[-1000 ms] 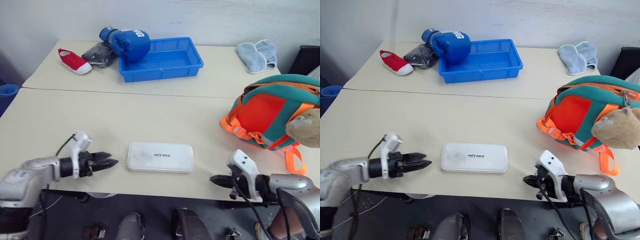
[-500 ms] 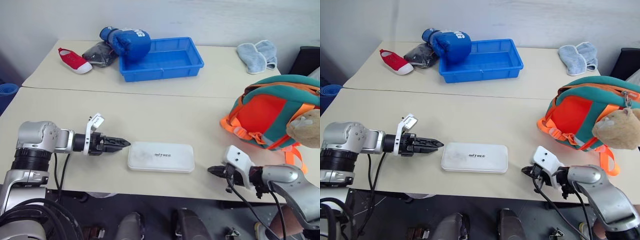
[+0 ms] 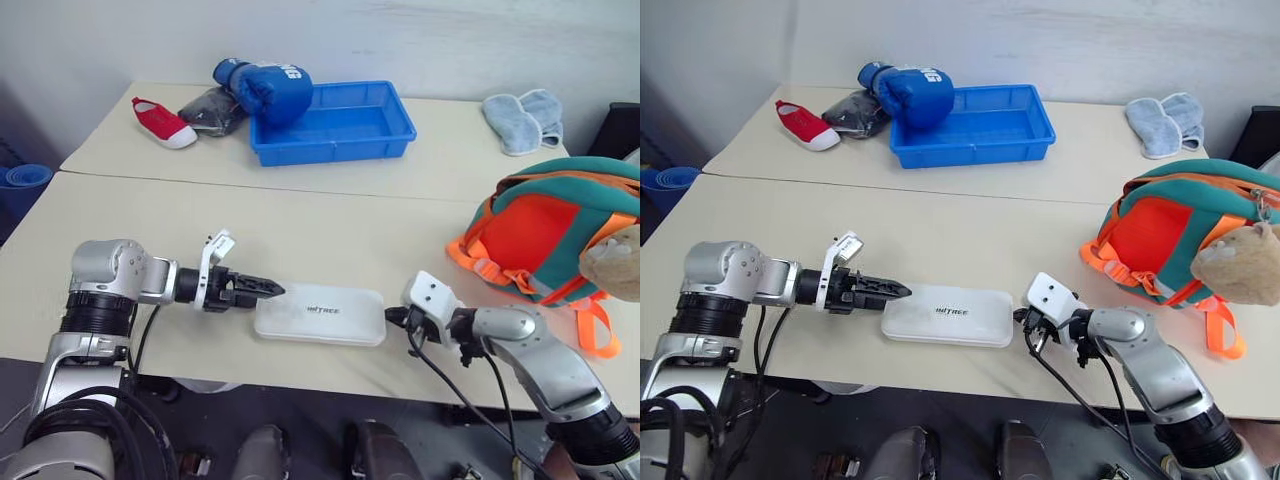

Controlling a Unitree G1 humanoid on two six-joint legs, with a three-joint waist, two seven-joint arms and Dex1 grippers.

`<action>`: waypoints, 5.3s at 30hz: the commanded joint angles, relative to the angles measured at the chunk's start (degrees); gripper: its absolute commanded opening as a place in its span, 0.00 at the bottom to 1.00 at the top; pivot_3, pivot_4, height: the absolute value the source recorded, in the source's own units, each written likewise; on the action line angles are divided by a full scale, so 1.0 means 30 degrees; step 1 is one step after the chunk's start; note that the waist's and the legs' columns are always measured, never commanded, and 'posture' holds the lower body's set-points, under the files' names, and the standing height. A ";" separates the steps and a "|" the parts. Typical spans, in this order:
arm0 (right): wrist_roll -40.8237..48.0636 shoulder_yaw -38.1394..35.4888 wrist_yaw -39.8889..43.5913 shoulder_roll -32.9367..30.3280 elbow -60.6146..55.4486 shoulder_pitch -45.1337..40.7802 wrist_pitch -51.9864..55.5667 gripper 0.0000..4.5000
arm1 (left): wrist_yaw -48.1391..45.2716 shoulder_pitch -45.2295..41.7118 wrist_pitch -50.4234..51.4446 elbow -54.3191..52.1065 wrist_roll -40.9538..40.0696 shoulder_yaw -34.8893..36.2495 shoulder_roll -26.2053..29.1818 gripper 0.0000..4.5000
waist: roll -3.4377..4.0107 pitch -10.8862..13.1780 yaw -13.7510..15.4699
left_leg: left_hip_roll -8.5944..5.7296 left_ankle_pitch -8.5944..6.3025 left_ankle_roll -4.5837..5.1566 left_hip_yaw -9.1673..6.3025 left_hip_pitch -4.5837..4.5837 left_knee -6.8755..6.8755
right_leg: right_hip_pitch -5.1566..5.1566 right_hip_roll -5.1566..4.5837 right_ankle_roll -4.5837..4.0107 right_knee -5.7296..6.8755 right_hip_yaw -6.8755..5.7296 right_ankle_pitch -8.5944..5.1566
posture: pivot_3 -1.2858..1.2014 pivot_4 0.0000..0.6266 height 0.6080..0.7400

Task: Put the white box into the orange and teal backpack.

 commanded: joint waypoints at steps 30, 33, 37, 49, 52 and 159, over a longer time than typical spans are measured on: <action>0.4299 -1.1965 -0.0524 0.2362 -0.6168 1.1934 -0.2717 0.20 | -0.3087 0.4208 -1.1367 -0.7471 -0.3386 -0.0664 0.0539 0.28 | -0.0025 0.0047 0.0184 | 0.0002 0.0014 -0.0078 -0.0029 -0.0262 0.0011 | -0.0189 0.0012 0.0022 -0.0055 -0.0059 0.0012 | 0.52 0.24 1.00; 0.4682 -1.5666 -0.1738 0.4479 -0.6137 1.4030 -0.4989 0.40 | -0.5344 0.4837 -1.6067 -0.7412 -0.1285 -0.1165 -0.0126 0.28 | 0.0003 0.0060 0.0266 | 0.0000 0.0042 -0.0109 -0.0023 -0.0235 -0.0064 | -0.0171 0.0020 0.0005 -0.0099 -0.0076 0.0005 | 0.52 0.24 1.00; 0.4783 -1.9052 -0.2467 0.6442 -0.5261 1.6267 -0.7379 0.70 | -0.7268 0.4906 -1.9504 -0.6678 0.0097 -0.1047 -0.0822 0.28 | 0.0005 0.0061 0.0186 | -0.0001 0.0015 -0.0106 -0.0013 -0.0225 -0.0089 | -0.0158 0.0017 -0.0020 -0.0132 -0.0050 0.0060 | 0.52 0.24 1.00; 0.6064 -1.8253 0.0381 0.2124 0.2419 1.1207 -1.0713 0.99 | -0.9202 0.3053 -2.1557 -0.3168 0.1657 -0.1012 -0.2314 0.28 | 0.0047 0.0087 -0.0345 | -0.0002 0.0027 0.0130 0.0042 -0.0141 -0.0107 | -0.0118 0.0028 0.0005 -0.0129 0.0017 0.0077 | 0.52 0.24 1.00; 0.5719 -1.6635 0.0590 0.1190 0.4143 0.8589 -1.0832 0.99 | -0.9693 0.3095 -2.0902 -0.3156 0.1529 -0.1017 -0.2155 0.28 | 0.0079 0.0107 -0.0272 | -0.0002 0.0034 0.0126 0.0037 -0.0135 -0.0112 | -0.0127 0.0046 0.0005 -0.0090 0.0013 0.0073 | 0.52 0.24 1.00; 1.6978 -0.9984 -0.2391 -0.2323 -0.4835 0.5220 0.1454 0.00 | -1.3154 -0.5802 -3.1273 -0.5298 0.3649 -0.2401 -0.7179 0.99 | 0.0009 0.0225 0.0498 | -0.0033 -0.0057 0.0346 -0.0032 -0.0579 0.0538 | -0.0191 0.0018 0.0318 -0.0167 -0.0006 0.0242 | 0.52 0.24 1.00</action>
